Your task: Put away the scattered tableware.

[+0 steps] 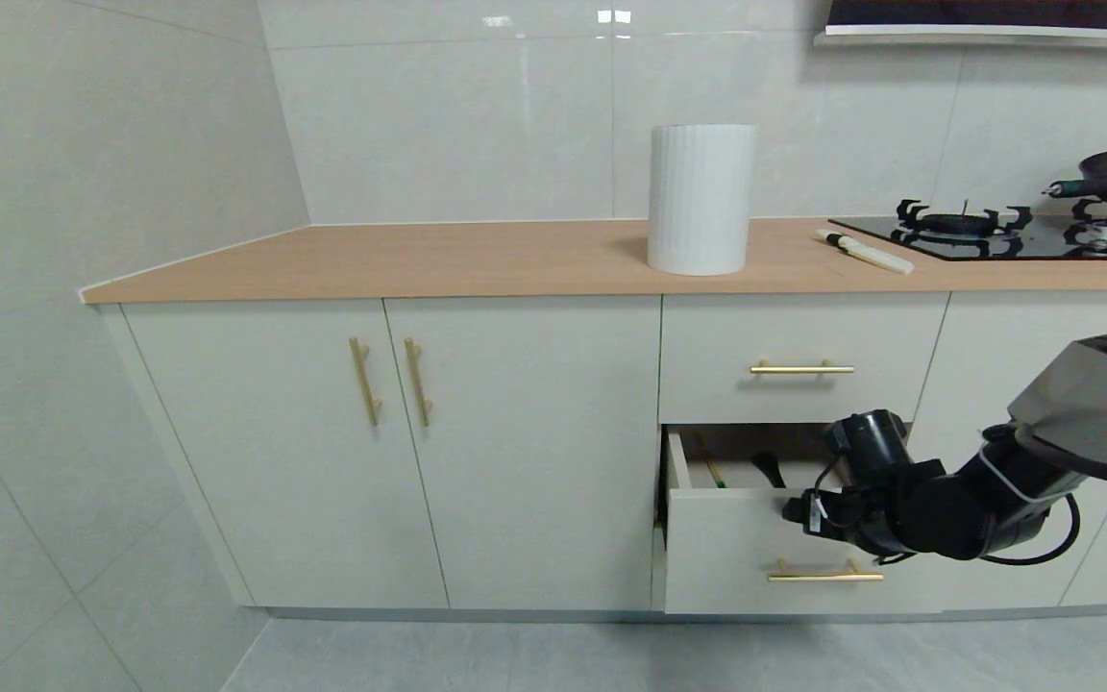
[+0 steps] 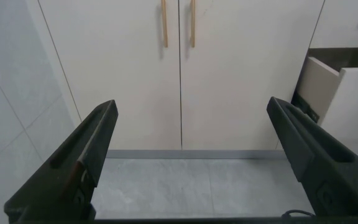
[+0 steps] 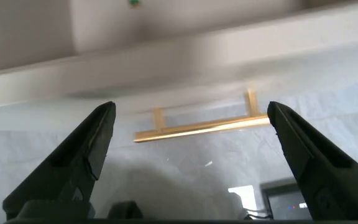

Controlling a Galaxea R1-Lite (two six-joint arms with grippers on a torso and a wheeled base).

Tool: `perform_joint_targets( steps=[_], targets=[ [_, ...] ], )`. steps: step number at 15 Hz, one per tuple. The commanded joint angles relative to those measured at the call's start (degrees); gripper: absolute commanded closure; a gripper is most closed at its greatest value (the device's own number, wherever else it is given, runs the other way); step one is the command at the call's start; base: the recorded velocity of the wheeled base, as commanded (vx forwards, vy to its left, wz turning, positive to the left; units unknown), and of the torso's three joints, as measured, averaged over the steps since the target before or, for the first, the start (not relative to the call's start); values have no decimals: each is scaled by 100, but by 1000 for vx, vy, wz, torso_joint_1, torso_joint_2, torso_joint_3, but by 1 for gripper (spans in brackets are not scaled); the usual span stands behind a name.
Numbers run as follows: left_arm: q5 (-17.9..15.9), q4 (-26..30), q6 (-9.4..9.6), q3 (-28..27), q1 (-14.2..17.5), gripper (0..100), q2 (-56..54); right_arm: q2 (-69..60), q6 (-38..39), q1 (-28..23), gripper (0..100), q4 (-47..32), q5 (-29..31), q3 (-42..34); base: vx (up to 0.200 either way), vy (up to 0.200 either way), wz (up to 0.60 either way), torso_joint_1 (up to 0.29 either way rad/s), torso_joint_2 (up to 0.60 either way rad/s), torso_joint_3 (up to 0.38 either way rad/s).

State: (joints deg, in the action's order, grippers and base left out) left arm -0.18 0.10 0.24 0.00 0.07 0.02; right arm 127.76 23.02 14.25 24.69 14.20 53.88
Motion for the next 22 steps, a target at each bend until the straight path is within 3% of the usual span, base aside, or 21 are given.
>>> perform_joint_targets(
  steps=[1,15,22],
  targets=[
    [1,-1,2,0,1,0,-2,241,1,-107,0,36,-5,202,0,0,0,0,0,0],
    [1,-1,2,0,1,0,-2,1093,-298,-247,0,27,-49,1740,0,0,0,0,0,0],
    [1,-1,2,0,1,0,-2,1410,-139,-581,0,45,-14,2285,0,0,0,0,0,0]
  ],
)
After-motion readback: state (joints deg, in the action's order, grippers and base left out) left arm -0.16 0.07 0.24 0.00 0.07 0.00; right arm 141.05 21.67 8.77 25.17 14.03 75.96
